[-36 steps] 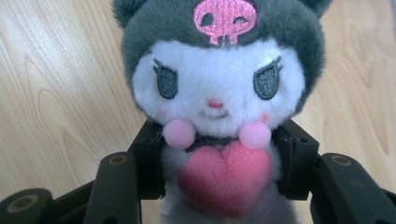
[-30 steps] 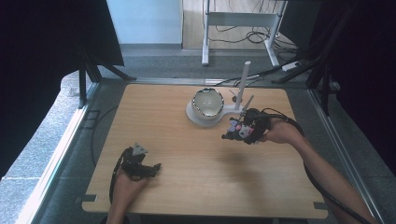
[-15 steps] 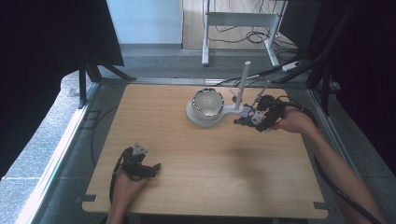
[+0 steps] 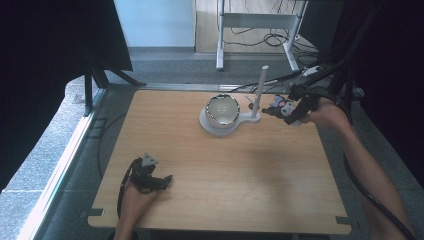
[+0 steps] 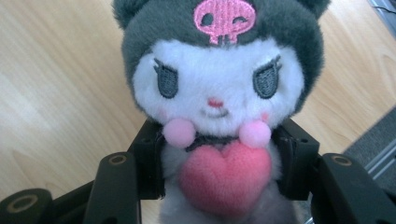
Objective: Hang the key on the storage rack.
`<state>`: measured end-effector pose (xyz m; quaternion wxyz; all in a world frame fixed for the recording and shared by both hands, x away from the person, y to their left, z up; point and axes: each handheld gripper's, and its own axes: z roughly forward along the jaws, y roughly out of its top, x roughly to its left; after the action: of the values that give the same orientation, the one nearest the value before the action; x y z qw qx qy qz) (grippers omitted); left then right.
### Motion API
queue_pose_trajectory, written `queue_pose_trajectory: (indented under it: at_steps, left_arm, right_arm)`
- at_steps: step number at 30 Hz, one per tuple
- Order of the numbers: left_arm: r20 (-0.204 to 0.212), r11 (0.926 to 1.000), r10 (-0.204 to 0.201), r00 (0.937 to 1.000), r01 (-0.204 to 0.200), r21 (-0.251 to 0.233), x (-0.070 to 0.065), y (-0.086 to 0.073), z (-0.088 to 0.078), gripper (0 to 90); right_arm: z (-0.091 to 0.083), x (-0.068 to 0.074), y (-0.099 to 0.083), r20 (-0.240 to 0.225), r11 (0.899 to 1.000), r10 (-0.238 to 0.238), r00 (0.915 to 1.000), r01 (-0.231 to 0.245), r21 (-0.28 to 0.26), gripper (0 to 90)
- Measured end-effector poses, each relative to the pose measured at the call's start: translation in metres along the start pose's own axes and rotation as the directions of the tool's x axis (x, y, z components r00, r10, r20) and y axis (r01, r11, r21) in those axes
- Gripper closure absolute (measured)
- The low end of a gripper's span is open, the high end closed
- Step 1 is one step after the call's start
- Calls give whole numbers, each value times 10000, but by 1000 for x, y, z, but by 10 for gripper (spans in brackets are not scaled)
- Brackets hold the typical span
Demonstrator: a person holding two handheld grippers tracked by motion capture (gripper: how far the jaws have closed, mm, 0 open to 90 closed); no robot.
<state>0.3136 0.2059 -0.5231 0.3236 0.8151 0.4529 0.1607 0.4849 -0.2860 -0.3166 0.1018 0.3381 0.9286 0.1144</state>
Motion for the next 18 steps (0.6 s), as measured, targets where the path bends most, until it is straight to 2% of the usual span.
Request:
queue_pose_trajectory:
  at_steps: [6, 9, 18]
  left_arm:
    - [13, 10000, -6, 10000, 6, -5, 0, 0, 0, 40]
    - [8, 10000, -5, 10000, 5, 1, 0, 0, 0, 40]
    - [29, 10000, 0, 10000, 0, 28, 0, 0, 0, 40]
  right_arm:
    - [-8, -13, 3, 213, 9990, 443, 9988, -441, -100, 461]
    - [-13, -24, 6, 333, 9965, 823, 9961, -817, -200, 461]
    - [-26, -43, 15, 505, 9889, 1424, 9885, -1400, -489, 461]
